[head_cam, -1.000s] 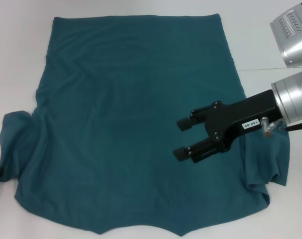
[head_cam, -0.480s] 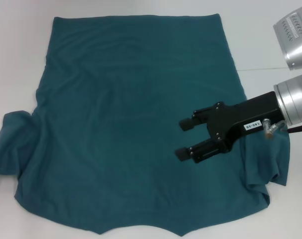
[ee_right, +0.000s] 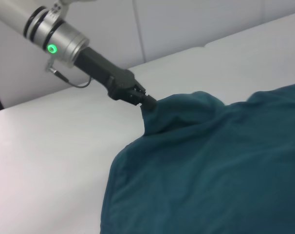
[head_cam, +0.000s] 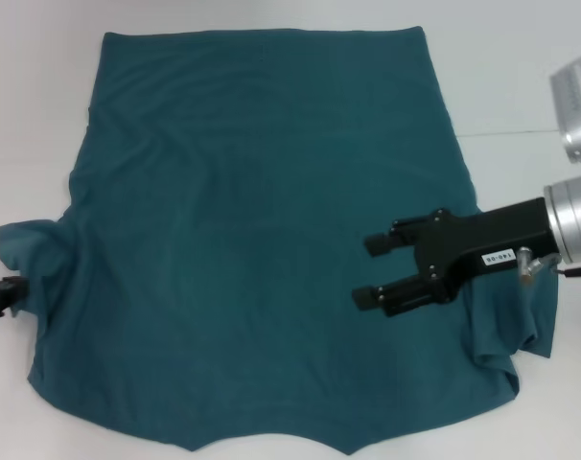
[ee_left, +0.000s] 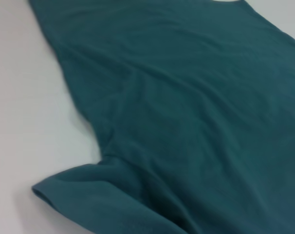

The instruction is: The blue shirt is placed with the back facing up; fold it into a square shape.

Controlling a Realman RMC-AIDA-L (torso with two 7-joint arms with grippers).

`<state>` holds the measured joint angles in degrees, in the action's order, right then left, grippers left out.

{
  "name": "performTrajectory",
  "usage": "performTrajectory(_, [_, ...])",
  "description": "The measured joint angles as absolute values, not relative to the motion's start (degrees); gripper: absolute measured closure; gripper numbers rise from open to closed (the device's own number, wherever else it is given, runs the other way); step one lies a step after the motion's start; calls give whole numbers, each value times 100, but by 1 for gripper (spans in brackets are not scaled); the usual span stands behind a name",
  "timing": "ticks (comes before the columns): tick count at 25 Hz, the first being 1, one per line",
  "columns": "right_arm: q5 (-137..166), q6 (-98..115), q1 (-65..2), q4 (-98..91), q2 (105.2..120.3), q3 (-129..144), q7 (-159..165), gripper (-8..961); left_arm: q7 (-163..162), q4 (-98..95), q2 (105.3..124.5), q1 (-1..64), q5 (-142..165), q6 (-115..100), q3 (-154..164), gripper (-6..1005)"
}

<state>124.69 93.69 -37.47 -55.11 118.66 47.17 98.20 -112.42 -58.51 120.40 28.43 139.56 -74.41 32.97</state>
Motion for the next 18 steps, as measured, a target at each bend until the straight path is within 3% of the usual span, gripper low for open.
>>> performTrajectory(18, [12292, 9332, -3099, -5418, 11955, 4304, 9555, 71, -11760, -5839, 12143, 3349, 14066, -7209, 5350, 973])
